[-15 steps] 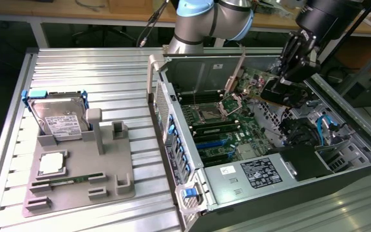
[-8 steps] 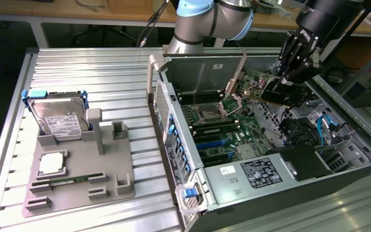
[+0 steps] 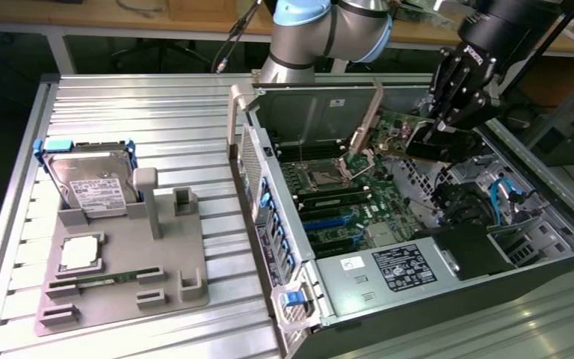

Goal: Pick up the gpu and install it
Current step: 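Insert the gpu into the slot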

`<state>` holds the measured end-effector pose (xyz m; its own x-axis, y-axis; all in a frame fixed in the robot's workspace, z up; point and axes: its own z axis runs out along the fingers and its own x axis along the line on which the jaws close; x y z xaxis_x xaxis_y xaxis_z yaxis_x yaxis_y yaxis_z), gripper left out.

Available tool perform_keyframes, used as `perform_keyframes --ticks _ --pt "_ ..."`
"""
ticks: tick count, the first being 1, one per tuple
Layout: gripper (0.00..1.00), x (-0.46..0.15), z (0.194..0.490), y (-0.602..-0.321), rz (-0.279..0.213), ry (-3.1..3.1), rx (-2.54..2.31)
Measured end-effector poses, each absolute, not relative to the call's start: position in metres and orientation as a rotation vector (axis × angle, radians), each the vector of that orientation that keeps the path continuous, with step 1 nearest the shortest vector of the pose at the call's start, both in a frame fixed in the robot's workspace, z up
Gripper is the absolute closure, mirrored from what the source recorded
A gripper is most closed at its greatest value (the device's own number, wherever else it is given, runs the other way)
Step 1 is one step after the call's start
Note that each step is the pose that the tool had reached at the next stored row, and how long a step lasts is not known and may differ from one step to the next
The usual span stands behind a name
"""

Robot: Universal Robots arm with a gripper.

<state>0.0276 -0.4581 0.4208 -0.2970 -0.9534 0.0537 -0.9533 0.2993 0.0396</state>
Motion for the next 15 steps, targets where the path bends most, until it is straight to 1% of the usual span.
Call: perform_keyframes --ticks 15 --pt "0.73 0.0265 0.4208 -0.4581 0.007 -2.346 1.988"
